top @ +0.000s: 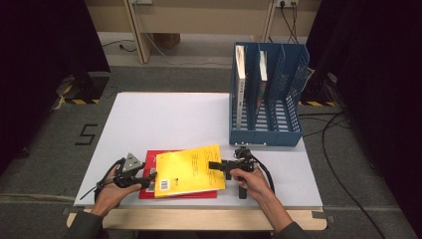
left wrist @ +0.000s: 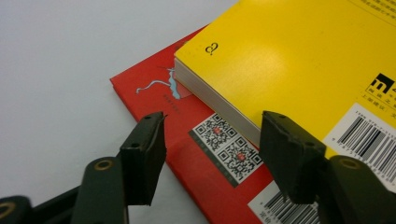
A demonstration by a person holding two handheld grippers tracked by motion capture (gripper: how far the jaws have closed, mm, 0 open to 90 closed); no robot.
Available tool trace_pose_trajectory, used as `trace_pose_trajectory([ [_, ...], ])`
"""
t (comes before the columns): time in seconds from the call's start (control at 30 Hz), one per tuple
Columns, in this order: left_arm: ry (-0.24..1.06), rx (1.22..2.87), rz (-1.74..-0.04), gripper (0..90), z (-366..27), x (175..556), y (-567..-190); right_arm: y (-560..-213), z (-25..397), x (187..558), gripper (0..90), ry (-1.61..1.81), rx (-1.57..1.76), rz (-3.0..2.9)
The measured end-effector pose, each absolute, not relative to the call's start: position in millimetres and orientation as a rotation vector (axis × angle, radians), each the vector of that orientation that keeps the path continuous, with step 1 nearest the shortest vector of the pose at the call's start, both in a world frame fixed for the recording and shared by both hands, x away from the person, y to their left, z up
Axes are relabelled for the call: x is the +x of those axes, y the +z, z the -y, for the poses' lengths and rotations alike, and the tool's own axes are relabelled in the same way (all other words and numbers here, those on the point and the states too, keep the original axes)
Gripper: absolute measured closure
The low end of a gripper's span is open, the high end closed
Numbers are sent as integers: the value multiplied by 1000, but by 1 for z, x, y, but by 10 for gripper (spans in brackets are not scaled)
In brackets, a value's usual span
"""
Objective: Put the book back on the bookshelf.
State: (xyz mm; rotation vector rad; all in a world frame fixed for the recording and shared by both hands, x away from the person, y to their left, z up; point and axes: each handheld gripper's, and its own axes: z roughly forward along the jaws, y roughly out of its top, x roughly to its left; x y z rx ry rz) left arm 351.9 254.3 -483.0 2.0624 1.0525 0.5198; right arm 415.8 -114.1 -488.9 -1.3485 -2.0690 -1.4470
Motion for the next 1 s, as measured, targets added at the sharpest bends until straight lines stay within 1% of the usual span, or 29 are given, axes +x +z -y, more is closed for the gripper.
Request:
trace_pose_trajectory([
  [0.03, 540, 2078, -1038, 486, -251, 351, -482, -492, 108, 413, 486, -1414, -1329, 2086],
  [0.07, 577, 2101, -1033, 475, -249, 350, -480, -492, 103, 411, 486, -1371, -1324, 2128],
  [0.1, 601, 2117, -1014, 456, -248, 350, -480, -491, 101, 410, 496, -1358, -1312, 2160],
  [0.13, 614, 2120, -1015, 433, -249, 351, -480, -488, 101, 410, 537, -1357, -1292, 2178],
  [0.2, 612, 2104, -1047, 365, -252, 352, -481, -482, 105, 410, 606, -1401, -1269, 2154],
  [0.23, 613, 2096, -1052, 312, -253, 354, -482, -479, 107, 410, 629, -1433, -1239, 2155],
  [0.27, 607, 2090, -1060, 287, -254, 355, -482, -476, 106, 409, 636, -1444, -1221, 2173],
  [0.37, 611, 2087, -1063, 283, -254, 354, -482, -469, 104, 410, 656, -1450, -1205, 2208],
  [0.43, 615, 2078, -1072, 264, -255, 354, -483, -465, 103, 412, 672, -1455, -1189, 2218],
  [0.5, 613, 2070, -1075, 226, -258, 355, -483, -457, 102, 413, 682, -1446, -1153, 2265],
  [0.57, 597, 2046, -1085, 150, -261, 357, -482, -446, 99, 415, 688, -1444, -1130, 2312],
  [0.63, 582, 2003, -1103, 159, -267, 357, -479, -437, 97, 418, 701, -1454, -1111, 2336],
  [0.67, 582, 1992, -1112, 146, -269, 357, -479, -433, 97, 419, 705, -1454, -1104, 2345],
  [0.73, 587, 1972, -1144, 148, -278, 357, -480, -426, 96, 421, 710, -1451, -1096, 2363],
  [1.0, 569, 1965, -1254, 149, -306, 362, -492, -402, 97, 424, 724, -1433, -1065, 2446],
])
